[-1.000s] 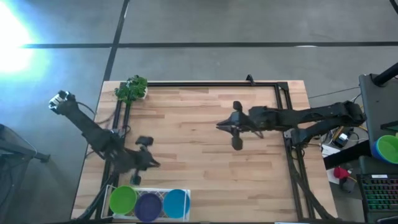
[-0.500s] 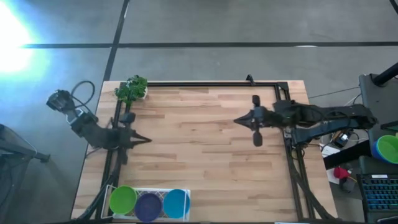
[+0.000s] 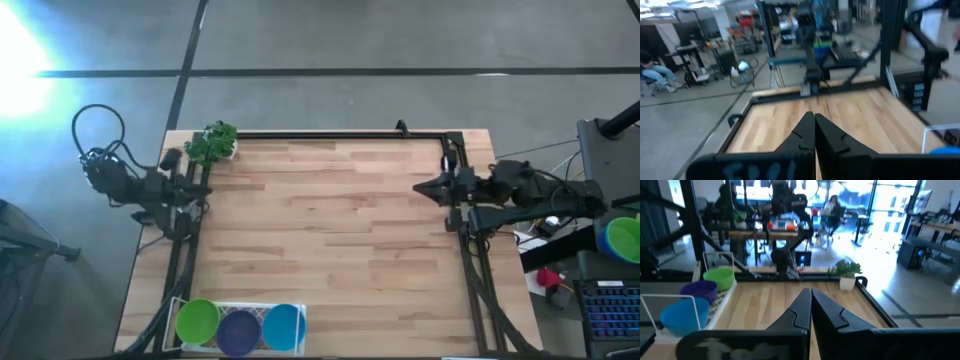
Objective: Pick & Place Mini bowls
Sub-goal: Return to Home Position
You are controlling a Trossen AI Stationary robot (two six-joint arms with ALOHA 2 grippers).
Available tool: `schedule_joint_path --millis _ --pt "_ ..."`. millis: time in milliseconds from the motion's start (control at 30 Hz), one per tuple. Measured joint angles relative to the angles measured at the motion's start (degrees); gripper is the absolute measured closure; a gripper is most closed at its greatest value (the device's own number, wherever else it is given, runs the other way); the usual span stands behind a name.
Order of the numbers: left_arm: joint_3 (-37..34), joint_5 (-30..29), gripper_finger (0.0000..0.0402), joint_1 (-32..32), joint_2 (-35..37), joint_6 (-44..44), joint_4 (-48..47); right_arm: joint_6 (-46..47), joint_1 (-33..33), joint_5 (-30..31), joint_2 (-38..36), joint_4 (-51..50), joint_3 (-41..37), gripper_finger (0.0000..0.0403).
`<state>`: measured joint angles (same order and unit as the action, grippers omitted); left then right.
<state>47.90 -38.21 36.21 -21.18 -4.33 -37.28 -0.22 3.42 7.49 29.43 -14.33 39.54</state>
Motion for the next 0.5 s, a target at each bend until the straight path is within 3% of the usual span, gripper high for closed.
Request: schedule_joint_path --millis 500 --pt "-2.21 -0.51 0.0401 0.0 19.06 -6.39 -0.11 1.19 0.04 0.14 -19.87 -0.34 -6.93 0.0394"
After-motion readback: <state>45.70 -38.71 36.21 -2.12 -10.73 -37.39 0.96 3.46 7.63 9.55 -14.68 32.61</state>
